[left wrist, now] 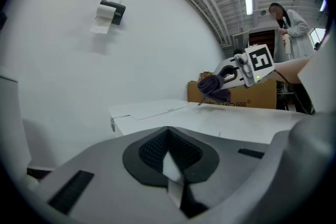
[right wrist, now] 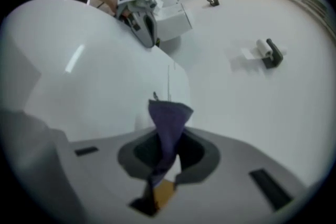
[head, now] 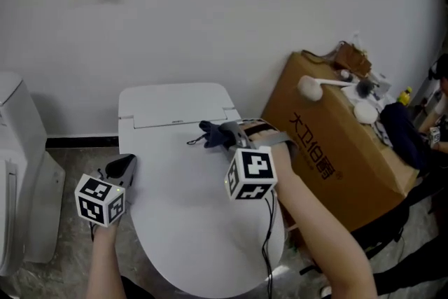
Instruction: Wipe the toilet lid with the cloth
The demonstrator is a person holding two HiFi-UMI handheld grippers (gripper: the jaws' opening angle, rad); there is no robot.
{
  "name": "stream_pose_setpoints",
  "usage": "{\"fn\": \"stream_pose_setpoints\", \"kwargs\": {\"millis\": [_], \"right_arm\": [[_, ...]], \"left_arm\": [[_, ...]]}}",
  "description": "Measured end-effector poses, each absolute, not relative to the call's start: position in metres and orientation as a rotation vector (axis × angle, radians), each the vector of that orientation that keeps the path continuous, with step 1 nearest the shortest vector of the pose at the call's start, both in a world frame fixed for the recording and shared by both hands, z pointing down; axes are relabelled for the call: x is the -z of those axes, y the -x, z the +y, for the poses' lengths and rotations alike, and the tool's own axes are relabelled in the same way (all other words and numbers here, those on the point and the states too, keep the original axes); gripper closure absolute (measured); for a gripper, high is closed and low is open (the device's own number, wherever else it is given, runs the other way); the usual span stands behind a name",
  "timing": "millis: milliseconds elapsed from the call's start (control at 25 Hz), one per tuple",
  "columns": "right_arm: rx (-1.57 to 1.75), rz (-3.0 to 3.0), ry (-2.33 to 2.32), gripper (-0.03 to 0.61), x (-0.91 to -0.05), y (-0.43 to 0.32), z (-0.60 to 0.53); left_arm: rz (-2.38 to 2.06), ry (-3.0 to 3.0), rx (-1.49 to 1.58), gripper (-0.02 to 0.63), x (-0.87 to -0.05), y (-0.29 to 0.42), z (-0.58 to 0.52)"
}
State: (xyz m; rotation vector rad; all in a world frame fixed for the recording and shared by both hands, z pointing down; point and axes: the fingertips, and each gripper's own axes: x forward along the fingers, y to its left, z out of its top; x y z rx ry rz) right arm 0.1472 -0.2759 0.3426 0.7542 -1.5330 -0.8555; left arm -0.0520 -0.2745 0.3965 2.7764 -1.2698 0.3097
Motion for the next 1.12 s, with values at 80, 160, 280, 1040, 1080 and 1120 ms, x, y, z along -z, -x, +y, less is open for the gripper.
{"fn": "stream_pose_setpoints", "kwargs": {"millis": [80,160,280,1040,1080,1120], "right_arm": [[0.869,-1.497,-0.737,0.515,-0.347,-0.145,-0.302],[0.886,-1.472,-0.737,0.515,-0.351,-0.145,-0.324],[0.920,-1.419,-0.769,0.515,-0.349,-0.148,-0.355],[0.723,-1.502,-0.611,0.515,-0.418,-0.150,-0.347],[0.717,-1.502,-0.602,0.515,-0.418,-0.150,-0.343],[0.709,-1.503,-0.592,0.515,-0.419,-0.149,-0.339]], "left_arm": [[-1.265,-2.777,-0.310,0.597,-0.397,0.051,-0.274],[-1.261,-2.777,-0.300,0.597,-0.397,0.051,-0.274],[-1.261,-2.776,-0.284,0.598,-0.397,0.050,-0.275],[-1.276,-2.775,-0.290,0.597,-0.397,0.051,-0.276],[-1.276,-2.774,-0.289,0.597,-0.397,0.052,-0.276],[-1.276,-2.774,-0.289,0.597,-0.397,0.052,-0.276]]}}
